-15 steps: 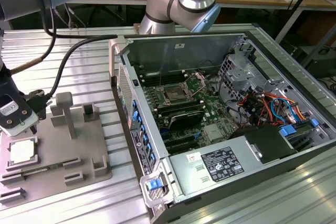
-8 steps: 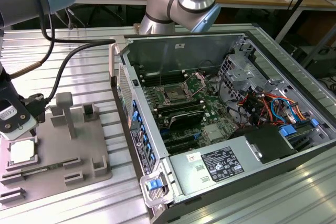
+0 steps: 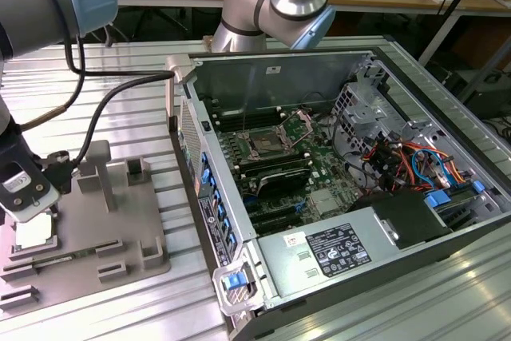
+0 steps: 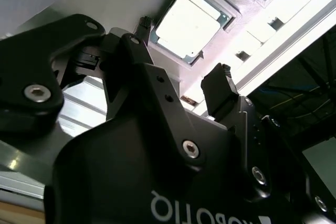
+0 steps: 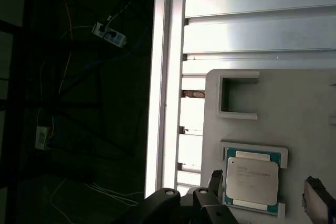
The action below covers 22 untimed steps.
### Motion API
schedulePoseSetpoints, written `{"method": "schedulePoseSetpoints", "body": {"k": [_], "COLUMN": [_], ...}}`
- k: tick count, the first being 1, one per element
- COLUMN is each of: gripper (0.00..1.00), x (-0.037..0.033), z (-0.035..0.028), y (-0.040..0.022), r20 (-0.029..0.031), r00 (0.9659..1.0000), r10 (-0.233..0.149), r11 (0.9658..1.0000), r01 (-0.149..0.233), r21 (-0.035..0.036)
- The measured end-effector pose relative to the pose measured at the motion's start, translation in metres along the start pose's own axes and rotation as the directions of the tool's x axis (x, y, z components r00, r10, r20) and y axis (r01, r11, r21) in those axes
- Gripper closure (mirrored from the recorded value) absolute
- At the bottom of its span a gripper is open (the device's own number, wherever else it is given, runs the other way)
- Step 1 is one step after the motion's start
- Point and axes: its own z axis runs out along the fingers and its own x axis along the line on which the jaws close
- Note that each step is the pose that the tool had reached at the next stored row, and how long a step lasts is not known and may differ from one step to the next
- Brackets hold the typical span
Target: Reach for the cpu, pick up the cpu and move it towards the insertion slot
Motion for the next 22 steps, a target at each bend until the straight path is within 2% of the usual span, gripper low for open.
{"method": "schedulePoseSetpoints", "body": {"k": [2,4,15,16,22], "gripper": [0.34,0.34,0.33,0.26,0.26], "x": [0.0,0.0,0.0,0.0,0.0017], "z": [0.0045,0.0061,0.0062,0.0063,0.0171], "y": [-0.0002,-0.0003,-0.0003,-0.0003,-0.0006], "r20": [0.0,-0.0002,0.0,-0.0001,0.0], "r00": [1.0,1.0,1.0,1.0,1.0], "r10": [0.0,0.001,0.001,0.001,-0.001], "r11": [1.0,1.0,1.0,1.0,1.0], "r01": [0.0,-0.001,-0.001,-0.001,0.001], "r21": [0.0,0.0,-0.0009,-0.0008,-0.0007]}}
